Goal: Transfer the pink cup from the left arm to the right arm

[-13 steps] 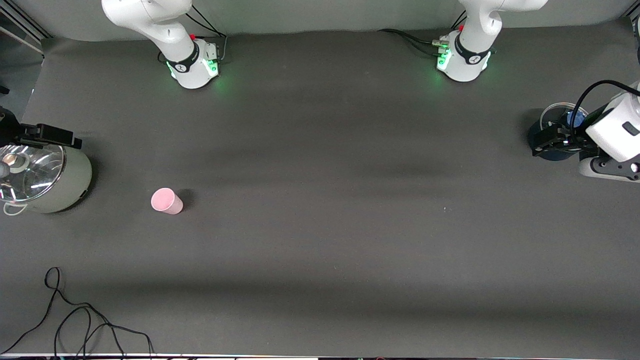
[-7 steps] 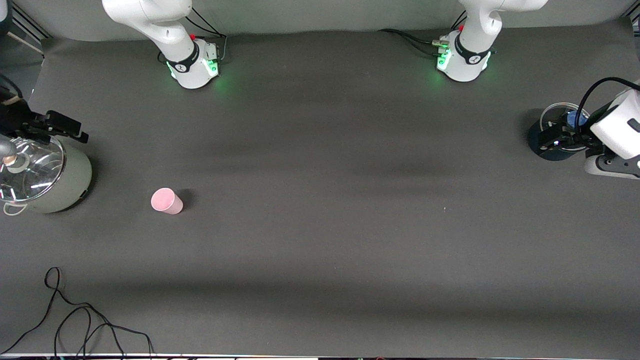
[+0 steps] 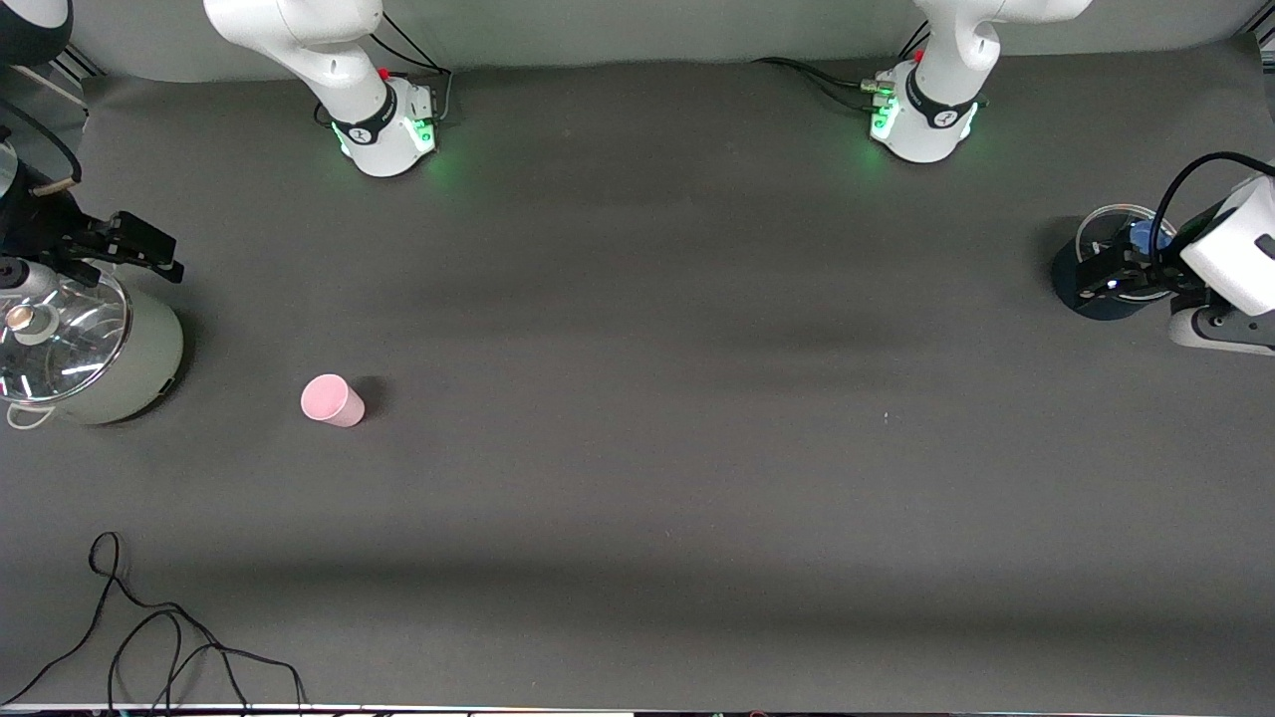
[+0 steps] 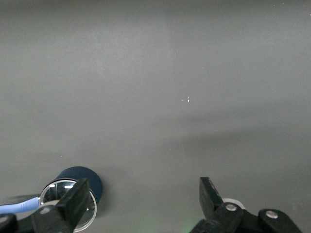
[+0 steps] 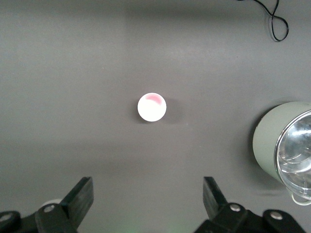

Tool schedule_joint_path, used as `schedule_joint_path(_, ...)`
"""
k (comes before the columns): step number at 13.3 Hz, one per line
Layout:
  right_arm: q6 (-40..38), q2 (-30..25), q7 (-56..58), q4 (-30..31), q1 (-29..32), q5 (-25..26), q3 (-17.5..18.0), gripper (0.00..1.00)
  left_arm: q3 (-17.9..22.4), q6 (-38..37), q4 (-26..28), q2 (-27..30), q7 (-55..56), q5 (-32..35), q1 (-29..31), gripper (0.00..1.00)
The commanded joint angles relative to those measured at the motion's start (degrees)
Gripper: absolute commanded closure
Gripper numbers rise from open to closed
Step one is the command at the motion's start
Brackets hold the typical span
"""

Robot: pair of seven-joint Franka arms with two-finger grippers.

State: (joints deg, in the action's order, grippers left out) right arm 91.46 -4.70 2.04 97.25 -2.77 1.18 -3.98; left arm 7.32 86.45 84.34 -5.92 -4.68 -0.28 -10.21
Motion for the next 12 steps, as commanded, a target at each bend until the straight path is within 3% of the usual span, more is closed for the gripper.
schedule_joint_path(1,-1.8,3.1,-0.9,-3.2,-0.6,1.3,-0.1,0.00,0.6,0.9,1.2,1.3,0.3,-0.4,-0.3,0.00)
schedule_joint_path(12,-1.7,3.2,-0.9,-2.9,-0.7,0.8,-0.1,0.00,0.5,0.9,1.2,1.2,0.3,-1.4,-0.4,0.00)
